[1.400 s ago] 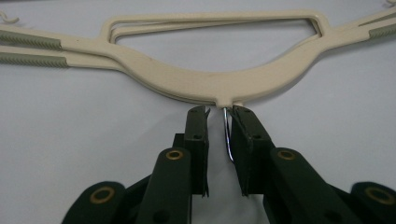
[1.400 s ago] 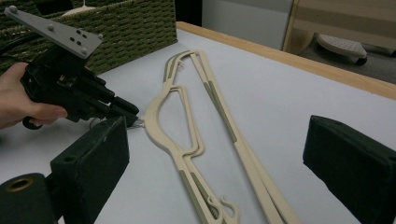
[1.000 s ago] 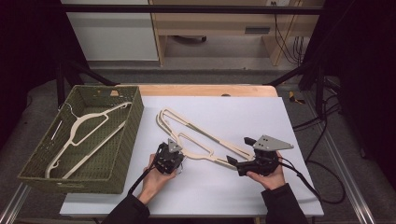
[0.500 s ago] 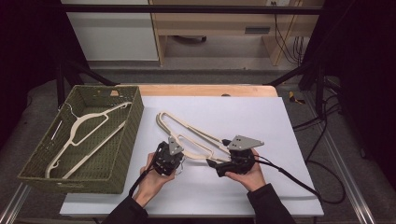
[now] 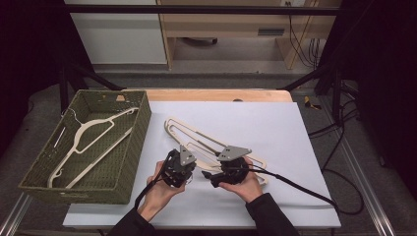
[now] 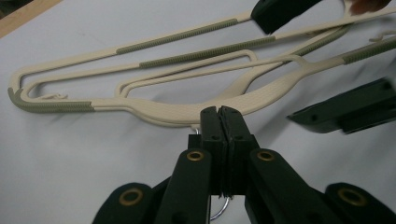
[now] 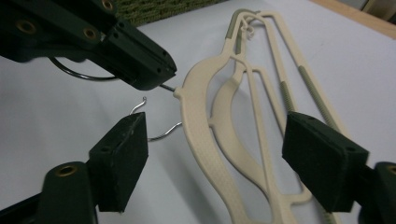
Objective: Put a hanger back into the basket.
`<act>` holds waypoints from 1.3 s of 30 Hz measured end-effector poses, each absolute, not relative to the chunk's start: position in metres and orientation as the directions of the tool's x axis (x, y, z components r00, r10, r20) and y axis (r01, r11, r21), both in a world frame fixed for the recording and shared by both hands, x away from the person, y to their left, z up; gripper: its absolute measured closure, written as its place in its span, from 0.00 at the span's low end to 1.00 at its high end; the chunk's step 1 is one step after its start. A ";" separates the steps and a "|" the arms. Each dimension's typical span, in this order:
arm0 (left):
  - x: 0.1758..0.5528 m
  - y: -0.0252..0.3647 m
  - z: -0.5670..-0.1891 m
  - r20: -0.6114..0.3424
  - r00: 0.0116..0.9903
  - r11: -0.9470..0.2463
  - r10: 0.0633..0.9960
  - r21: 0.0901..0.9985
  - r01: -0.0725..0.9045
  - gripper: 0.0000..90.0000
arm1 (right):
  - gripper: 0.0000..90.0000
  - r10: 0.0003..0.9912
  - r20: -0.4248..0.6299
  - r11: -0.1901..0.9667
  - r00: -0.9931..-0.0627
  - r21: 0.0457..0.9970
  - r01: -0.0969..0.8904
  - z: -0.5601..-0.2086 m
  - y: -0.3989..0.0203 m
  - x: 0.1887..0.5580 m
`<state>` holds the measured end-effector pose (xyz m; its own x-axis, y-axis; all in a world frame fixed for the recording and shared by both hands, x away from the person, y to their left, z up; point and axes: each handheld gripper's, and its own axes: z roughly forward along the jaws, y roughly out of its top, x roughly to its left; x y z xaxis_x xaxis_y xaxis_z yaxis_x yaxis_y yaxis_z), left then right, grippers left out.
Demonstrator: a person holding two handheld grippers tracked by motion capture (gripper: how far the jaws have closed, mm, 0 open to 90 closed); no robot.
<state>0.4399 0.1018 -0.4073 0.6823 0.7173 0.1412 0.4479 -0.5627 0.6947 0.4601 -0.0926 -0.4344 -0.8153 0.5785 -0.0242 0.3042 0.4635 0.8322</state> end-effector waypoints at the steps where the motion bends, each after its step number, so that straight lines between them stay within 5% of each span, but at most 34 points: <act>1: 0.440 0.102 -0.406 0.146 0.687 -0.571 0.712 0.690 0.445 0.99 | 0.30 0.580 -0.031 0.473 -0.814 0.826 0.305 -0.438 -0.091 0.462; 5: 0.439 0.101 -0.406 0.145 0.689 -0.571 0.710 0.692 0.442 0.99 | 0.37 0.575 -0.067 0.518 -0.816 0.801 0.300 -0.446 -0.086 0.464; 16: 0.437 0.099 -0.406 0.152 0.700 -0.587 0.698 0.681 0.437 0.99 | 0.77 0.524 -0.127 0.589 -0.842 0.768 0.250 -0.455 -0.079 0.462; 23: 0.439 0.105 -0.402 0.121 0.715 -0.561 0.689 0.713 0.420 0.96 | 0.81 0.488 -0.192 0.620 -0.852 0.763 0.183 -0.455 -0.080 0.459; 32: 0.434 0.136 -0.371 0.041 0.727 -0.389 0.686 0.864 0.318 0.44 | 0.84 0.479 -0.219 0.634 -0.850 0.757 0.162 -0.448 -0.085 0.458; 39: 0.433 0.169 -0.354 0.016 0.716 -0.296 0.698 0.917 0.268 0.16 | 0.87 0.501 -0.232 0.615 -0.834 0.773 0.155 -0.435 -0.095 0.458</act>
